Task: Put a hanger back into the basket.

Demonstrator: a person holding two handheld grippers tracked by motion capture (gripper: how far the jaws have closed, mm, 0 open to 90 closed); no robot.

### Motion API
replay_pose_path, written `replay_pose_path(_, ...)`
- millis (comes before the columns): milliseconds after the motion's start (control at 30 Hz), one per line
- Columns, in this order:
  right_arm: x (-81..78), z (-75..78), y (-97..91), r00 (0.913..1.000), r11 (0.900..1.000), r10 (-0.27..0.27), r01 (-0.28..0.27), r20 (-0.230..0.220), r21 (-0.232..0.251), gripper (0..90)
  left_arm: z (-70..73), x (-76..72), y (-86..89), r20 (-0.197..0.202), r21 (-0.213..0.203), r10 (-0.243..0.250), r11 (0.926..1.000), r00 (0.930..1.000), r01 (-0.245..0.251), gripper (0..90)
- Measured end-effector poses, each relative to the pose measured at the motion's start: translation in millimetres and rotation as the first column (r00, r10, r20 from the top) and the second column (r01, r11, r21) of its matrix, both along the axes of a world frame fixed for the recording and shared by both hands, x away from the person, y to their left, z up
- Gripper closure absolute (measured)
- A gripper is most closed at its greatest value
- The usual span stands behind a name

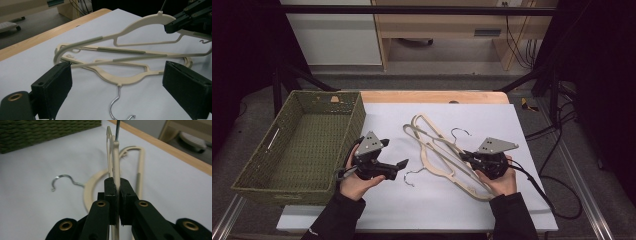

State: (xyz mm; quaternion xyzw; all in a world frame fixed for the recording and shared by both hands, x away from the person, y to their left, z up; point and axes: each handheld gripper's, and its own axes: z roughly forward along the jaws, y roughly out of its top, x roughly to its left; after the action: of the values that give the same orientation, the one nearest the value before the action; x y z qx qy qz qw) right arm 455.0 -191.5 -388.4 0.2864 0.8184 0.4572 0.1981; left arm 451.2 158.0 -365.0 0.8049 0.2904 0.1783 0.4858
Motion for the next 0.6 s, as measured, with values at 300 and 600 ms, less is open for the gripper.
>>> replay_pose_path(300, -6.4, 2.0, 23.3, 0.9822, 0.9815, 0.176, -0.170, -0.065, 0.088, 87.0, -3.4, -1.3, -9.1, -0.013, 0.030, -0.054, 0.9981, 0.9984, 0.055, 10.9)
replay_pose_path(600, -9.0, -4.7, 40.7, 0.9549, 0.9584, 0.276, -0.265, -0.109, 0.106, 86.9, -15.1, -0.1, -27.3, -0.039, 0.107, -0.134, 0.9847, 0.9902, 0.137, 23.2)
